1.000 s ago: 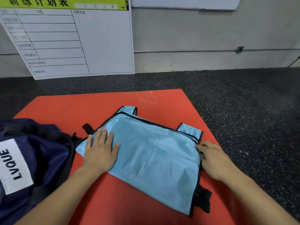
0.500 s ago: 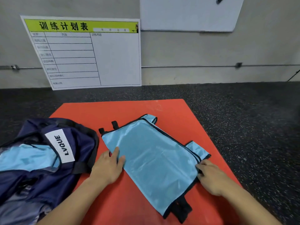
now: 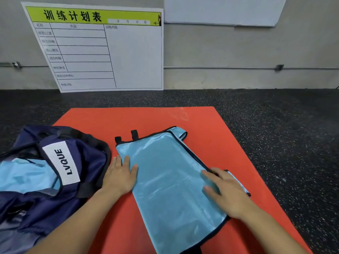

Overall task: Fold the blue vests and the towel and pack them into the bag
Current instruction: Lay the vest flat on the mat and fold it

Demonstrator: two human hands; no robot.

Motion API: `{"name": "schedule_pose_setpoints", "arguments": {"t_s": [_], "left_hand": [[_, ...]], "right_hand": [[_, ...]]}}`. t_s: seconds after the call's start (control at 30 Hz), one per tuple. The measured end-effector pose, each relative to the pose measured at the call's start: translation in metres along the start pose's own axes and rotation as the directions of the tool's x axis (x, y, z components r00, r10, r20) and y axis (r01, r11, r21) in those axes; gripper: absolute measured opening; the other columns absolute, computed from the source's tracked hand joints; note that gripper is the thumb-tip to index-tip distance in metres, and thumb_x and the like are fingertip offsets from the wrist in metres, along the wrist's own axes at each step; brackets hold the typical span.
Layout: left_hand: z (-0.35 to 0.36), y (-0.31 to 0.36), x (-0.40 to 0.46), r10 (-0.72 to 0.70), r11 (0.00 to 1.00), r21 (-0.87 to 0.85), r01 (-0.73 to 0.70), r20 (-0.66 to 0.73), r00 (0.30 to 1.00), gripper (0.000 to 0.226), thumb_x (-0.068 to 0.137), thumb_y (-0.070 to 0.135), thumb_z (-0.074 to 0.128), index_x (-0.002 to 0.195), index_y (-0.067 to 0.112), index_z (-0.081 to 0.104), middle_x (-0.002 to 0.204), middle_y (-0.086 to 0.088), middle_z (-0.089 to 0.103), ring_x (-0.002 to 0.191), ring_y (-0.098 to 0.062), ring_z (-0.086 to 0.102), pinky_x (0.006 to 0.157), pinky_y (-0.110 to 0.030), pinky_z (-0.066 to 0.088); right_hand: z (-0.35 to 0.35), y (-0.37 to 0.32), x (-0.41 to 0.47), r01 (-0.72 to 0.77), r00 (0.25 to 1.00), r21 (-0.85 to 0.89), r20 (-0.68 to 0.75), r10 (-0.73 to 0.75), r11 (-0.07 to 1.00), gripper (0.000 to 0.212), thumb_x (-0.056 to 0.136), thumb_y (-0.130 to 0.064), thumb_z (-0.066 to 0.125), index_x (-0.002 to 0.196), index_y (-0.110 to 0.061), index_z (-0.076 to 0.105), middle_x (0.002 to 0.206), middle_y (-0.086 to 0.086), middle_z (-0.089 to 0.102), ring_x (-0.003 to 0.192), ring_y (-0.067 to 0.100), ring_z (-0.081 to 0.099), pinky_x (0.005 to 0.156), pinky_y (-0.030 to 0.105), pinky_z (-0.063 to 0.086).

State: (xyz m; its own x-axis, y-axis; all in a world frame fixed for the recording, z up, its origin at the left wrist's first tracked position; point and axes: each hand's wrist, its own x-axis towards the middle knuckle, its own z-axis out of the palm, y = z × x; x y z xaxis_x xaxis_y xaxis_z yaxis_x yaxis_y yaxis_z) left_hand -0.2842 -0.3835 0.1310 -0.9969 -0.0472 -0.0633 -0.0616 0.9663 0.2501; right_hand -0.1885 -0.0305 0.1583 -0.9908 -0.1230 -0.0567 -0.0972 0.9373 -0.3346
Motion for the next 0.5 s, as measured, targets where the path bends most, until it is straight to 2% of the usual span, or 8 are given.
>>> {"name": "schedule_pose_setpoints", "arguments": {"t_s": [0.07, 0.13, 0.23, 0.33, 0.4, 0.5], "left_hand": [[0.002, 0.0, 0.013, 0.024, 1.0, 0.019, -0.023, -0.024, 0.999, 0.068, 0.106, 0.05, 0.024, 0.159, 0.008, 0.021, 0.167, -0.019, 0.015, 0.156, -0.031, 0.01, 0.126, -0.042, 0.012], [0.003, 0.001, 0.025, 0.045, 0.999, 0.028, -0.044, -0.026, 0.999, 0.067, 0.106, 0.048, 0.025, 0.159, 0.007, 0.021, 0.167, -0.018, 0.014, 0.156, -0.029, 0.01, 0.126, -0.043, 0.012], [0.0, 0.004, 0.05, 0.06, 0.998, 0.031, -0.06, -0.009, 0.998, 0.066, 0.107, 0.047, 0.025, 0.16, 0.008, 0.02, 0.168, -0.016, 0.013, 0.156, -0.028, 0.009, 0.126, -0.044, 0.011], [-0.003, 0.011, 0.085, 0.073, 0.996, 0.053, -0.073, 0.014, 0.997, 0.066, 0.107, 0.047, 0.024, 0.16, 0.01, 0.018, 0.169, -0.013, 0.01, 0.157, -0.026, 0.005, 0.126, -0.044, 0.008], [-0.005, 0.018, 0.11, 0.091, 0.995, 0.05, -0.092, 0.018, 0.996, 0.066, 0.107, 0.048, 0.023, 0.161, 0.012, 0.015, 0.17, -0.009, 0.006, 0.157, -0.024, 0.001, 0.127, -0.042, 0.005], [-0.007, 0.03, 0.14, 0.16, 0.987, 0.03, -0.16, -0.008, 0.987, 0.066, 0.107, 0.049, 0.022, 0.162, 0.014, 0.011, 0.17, -0.005, 0.002, 0.157, -0.021, -0.003, 0.127, -0.042, 0.003]], "right_hand": [[0.01, -0.004, 0.021, 0.017, 1.0, -0.033, -0.001, -0.017, 0.999, 0.067, 0.094, -0.065, 0.033, 0.157, -0.041, 0.032, 0.169, -0.004, 0.019, 0.155, 0.017, 0.017, 0.124, 0.03, 0.015], [0.016, -0.009, 0.038, 0.029, 1.0, -0.047, -0.008, -0.03, 0.998, 0.072, 0.093, -0.067, 0.024, 0.158, -0.037, 0.031, 0.17, -0.001, 0.016, 0.157, 0.019, 0.011, 0.125, 0.031, 0.008], [0.022, -0.015, 0.058, 0.046, 0.998, -0.039, -0.032, -0.047, 0.998, 0.086, 0.084, -0.071, 0.009, 0.158, -0.034, 0.032, 0.17, 0.0, 0.017, 0.157, 0.018, 0.01, 0.126, 0.031, 0.008], [0.03, -0.013, 0.07, 0.024, 0.998, -0.042, -0.06, -0.027, 0.999, 0.081, 0.089, -0.069, 0.014, 0.159, -0.033, 0.03, 0.17, -0.003, 0.012, 0.158, 0.015, 0.006, 0.125, 0.026, 0.004], [0.034, -0.011, 0.076, 0.007, 0.998, -0.048, -0.062, -0.01, 0.999, 0.088, 0.085, -0.073, 0.008, 0.16, -0.032, 0.029, 0.171, -0.004, 0.011, 0.157, 0.014, 0.004, 0.124, 0.025, 0.001], [0.033, -0.013, 0.082, -0.009, 0.999, -0.068, -0.053, 0.005, 0.998, 0.089, 0.086, -0.073, 0.009, 0.161, -0.029, 0.026, 0.17, -0.006, 0.01, 0.157, 0.013, 0.004, 0.127, 0.03, 0.003]]}}
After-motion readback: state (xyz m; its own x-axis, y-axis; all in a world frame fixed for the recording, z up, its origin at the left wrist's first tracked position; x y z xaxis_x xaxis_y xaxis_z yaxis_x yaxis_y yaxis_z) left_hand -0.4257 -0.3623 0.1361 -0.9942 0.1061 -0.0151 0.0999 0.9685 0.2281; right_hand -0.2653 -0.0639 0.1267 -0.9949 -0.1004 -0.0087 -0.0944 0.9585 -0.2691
